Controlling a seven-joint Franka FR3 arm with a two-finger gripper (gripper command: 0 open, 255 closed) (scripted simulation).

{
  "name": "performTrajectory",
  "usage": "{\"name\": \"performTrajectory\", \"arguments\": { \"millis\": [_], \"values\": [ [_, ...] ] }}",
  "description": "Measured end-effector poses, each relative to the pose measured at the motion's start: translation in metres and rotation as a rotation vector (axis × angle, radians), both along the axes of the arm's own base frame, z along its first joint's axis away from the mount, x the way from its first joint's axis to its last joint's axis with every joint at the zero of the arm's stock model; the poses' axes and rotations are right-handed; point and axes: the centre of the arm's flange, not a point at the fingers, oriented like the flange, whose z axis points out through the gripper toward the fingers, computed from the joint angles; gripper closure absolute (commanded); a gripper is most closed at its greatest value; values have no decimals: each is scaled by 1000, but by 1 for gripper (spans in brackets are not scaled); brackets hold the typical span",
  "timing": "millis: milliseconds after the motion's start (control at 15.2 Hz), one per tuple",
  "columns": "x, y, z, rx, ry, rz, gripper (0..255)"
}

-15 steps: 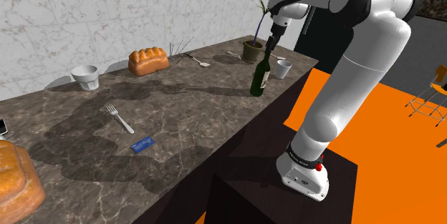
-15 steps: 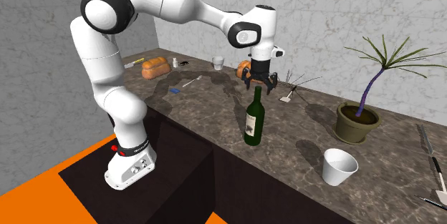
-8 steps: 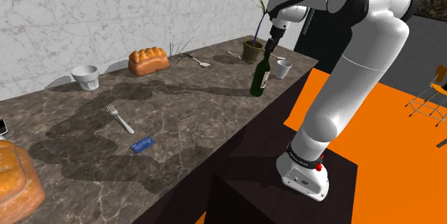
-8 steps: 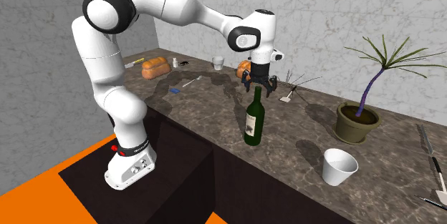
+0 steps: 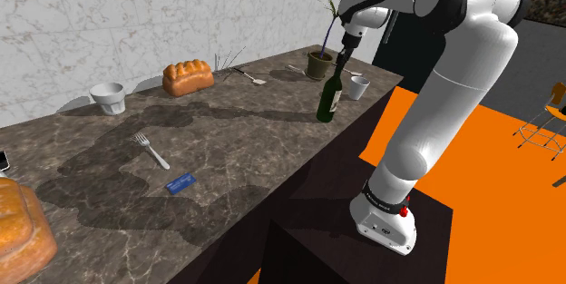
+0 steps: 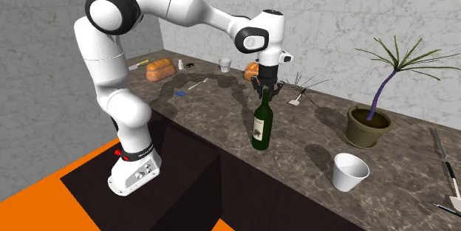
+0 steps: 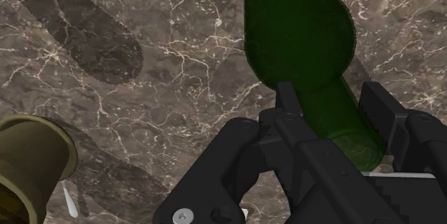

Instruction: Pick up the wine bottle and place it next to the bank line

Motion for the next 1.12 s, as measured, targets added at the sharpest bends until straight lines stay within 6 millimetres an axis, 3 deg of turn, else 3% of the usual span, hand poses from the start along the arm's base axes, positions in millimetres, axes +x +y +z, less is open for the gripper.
{"name": "performTrajectory", "arguments": {
  "millis": [396,1122],
  "values": [
    [0,0,6,0,0,0,255],
    [-1,0,64,0,0,0,255]
  ]
}}
